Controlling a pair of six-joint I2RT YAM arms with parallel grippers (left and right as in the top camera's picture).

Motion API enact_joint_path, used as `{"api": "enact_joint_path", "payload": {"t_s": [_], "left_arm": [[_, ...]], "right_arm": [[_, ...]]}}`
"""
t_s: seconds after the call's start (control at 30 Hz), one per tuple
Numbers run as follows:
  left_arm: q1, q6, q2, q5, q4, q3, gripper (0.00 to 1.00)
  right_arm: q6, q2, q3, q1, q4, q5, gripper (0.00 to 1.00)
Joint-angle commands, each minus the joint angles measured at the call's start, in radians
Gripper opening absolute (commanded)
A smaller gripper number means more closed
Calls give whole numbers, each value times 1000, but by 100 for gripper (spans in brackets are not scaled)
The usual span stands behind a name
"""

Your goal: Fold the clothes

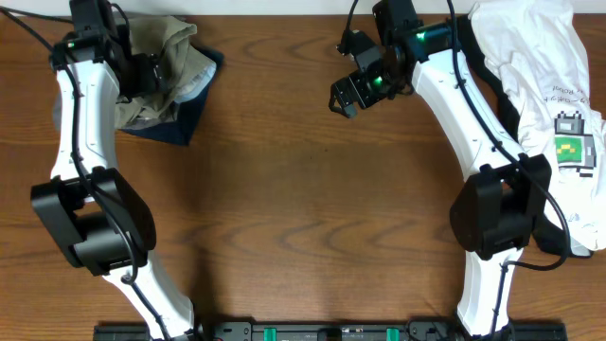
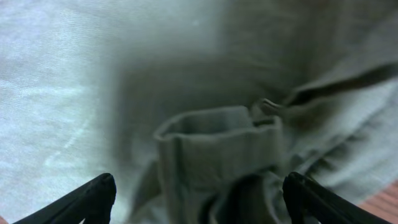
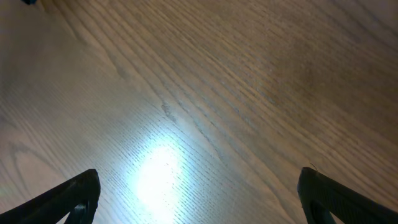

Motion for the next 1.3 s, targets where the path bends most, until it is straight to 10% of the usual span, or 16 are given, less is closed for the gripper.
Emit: {"api": "enact_joint_path", "payload": {"t_s": [0.0, 0.57, 1.27], "left_arm": [[21, -37, -35, -5, 20, 7, 89], [118, -61, -21, -1, 149, 6, 91], [-57, 5, 126, 154, -65, -11, 74]], "right_arm": [[-26, 4, 0, 6, 4, -3, 99], [-25, 11, -11, 6, 48, -4, 99], [-25, 44, -11, 21, 48, -11, 99]]}}
